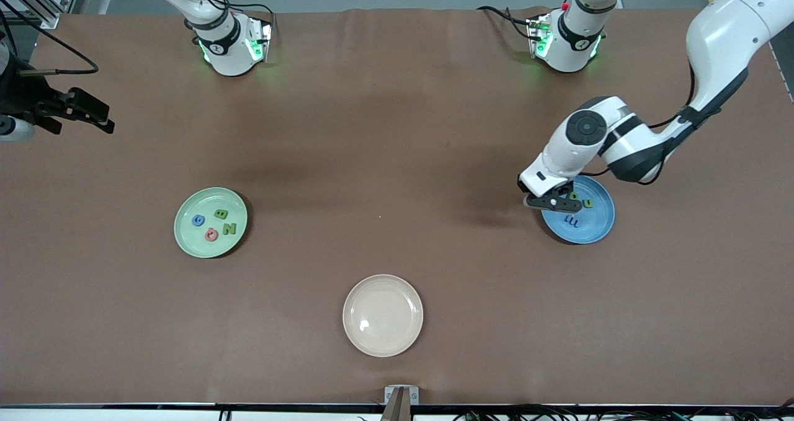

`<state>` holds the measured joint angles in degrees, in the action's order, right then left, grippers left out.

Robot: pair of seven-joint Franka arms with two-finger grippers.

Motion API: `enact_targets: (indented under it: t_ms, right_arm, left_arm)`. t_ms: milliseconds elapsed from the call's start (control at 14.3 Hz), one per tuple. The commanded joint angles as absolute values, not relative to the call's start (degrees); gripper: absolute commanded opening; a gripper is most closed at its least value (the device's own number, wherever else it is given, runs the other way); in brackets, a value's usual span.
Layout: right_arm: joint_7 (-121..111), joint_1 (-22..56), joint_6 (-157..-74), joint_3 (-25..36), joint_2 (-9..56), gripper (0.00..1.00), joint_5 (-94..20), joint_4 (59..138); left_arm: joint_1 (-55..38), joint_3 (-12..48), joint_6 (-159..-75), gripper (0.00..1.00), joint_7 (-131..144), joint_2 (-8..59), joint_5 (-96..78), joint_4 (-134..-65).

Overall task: Sort upper and lower case letters into plates
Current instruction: 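Carry the blue x over the blue plate with the left gripper, then open the left gripper to drop the x in the blue plate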

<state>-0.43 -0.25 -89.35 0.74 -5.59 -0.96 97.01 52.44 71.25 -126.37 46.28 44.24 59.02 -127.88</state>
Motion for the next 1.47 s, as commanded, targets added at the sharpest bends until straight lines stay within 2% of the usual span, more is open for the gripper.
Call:
enact_targets:
  t_ms: [0,489,908,1397]
  right_arm:
    - [-0.4,-0.2,-89.8,0.6,-7.2,1.0,-0.2,99.1]
    - [-1.3,0.1,-90.5,0.5,-7.2,1.0,-0.9,99.3]
    - [-3.7,-0.2,-90.5,0.6,-7.2,1.0,-0.9,99.3]
    - [-5.0,-0.3,-90.5,0.6,-7.0,1.0,-0.9,99.4]
  left_arm:
    - [56.6,72.7,-126.8,0.14,42.1,42.7,59.9,-129.5]
    - [60.0,72.0,-127.7,0.15,36.8,44.0,60.0,-129.5]
    - [57.5,66.7,-130.5,0.15,36.8,45.3,63.0,-129.5]
    - [55.4,65.2,-130.9,0.15,37.4,45.3,63.0,-129.3]
